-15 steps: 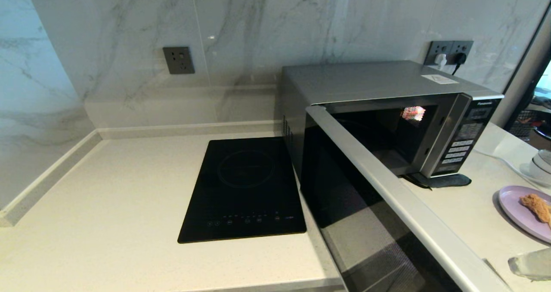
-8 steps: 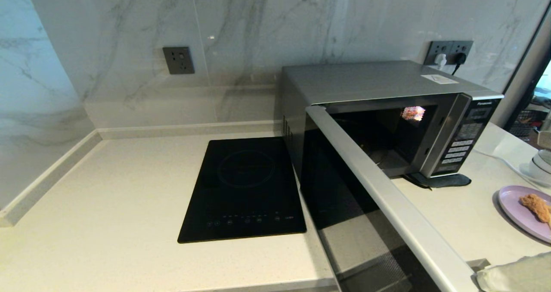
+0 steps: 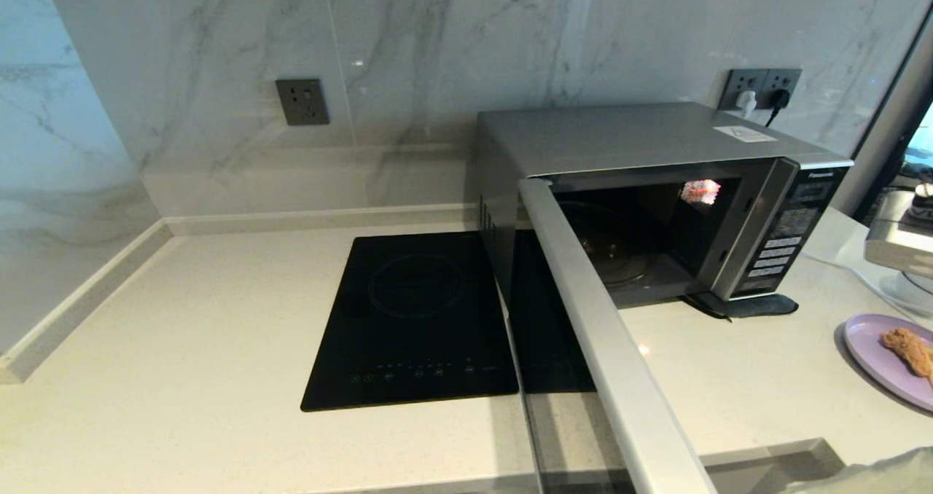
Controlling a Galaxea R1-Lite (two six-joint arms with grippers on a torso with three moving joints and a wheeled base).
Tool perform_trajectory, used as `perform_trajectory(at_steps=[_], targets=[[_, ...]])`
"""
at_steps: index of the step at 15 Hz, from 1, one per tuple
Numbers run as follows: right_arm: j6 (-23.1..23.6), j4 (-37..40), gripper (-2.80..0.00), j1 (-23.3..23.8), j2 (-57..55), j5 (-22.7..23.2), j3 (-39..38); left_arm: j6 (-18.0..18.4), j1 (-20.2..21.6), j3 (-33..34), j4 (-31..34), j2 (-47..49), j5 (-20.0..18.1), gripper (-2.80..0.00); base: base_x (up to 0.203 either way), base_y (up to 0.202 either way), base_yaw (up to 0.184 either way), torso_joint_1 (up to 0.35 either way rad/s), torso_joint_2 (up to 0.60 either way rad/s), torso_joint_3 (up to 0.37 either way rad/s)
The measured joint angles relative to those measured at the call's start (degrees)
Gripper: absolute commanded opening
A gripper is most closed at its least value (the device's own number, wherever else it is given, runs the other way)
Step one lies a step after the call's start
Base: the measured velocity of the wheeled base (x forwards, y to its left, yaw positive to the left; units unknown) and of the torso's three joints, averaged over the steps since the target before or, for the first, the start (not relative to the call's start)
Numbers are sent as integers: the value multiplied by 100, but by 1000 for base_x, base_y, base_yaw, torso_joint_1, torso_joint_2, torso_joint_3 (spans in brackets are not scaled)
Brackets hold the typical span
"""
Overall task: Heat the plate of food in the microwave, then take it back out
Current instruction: Put the plate in the microwave oven
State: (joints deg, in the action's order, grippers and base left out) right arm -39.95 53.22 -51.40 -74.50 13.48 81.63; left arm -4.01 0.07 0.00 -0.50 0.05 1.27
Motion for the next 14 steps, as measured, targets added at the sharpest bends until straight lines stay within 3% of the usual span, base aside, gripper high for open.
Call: perform_trajectory(at_steps=[3,7,10,14], targets=[[-63,-20,-280,28,12,-675,42,1,-2,0,-1,0,2,-280,0,0,0,0,0,0],[-402,-217,-280,484,-17,-2365,31,0,0,0,-1,0,4,-280,0,0,0,0,0,0],[-464,-260,-280,1528,-223,-3164,54,2,0,0,-1,0,2,-280,0,0,0,0,0,0],[-168,-652,-280,3727,-656,-3754,258,0,0,0,1,0,2,-280,0,0,0,0,0,0]])
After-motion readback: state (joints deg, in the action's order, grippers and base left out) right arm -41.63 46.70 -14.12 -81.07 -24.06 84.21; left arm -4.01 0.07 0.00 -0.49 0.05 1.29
